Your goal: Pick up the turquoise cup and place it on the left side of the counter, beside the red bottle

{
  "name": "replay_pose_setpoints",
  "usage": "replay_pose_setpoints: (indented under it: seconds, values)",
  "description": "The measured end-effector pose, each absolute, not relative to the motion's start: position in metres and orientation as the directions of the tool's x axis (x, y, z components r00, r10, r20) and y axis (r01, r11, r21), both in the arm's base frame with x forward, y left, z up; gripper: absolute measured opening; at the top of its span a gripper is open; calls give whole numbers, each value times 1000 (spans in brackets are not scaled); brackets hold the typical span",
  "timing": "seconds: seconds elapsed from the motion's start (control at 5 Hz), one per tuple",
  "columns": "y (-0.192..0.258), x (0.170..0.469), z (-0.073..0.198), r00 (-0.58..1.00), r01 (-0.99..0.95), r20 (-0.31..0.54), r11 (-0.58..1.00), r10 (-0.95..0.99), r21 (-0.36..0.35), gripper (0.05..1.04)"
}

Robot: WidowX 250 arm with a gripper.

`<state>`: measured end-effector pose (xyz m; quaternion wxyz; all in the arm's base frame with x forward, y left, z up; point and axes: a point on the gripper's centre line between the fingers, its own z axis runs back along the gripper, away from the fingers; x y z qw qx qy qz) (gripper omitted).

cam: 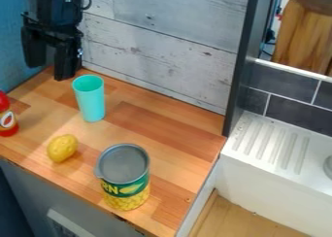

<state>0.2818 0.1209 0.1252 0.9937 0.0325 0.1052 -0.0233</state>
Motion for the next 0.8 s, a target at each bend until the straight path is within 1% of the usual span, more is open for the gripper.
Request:
replay_pose_setpoints:
  seconds: [0.2,0.4,0.6,0.8]
  values:
    - [120,281,115,970,54,-241,998,-42,42,1001]
    - [117,290,116,982,25,-187,999,-19,32,1001]
    - [120,303,118,991,-1,-137,999,6,39,1001]
    - [120,314,103,993,-2,-116,1000,5,23,1001]
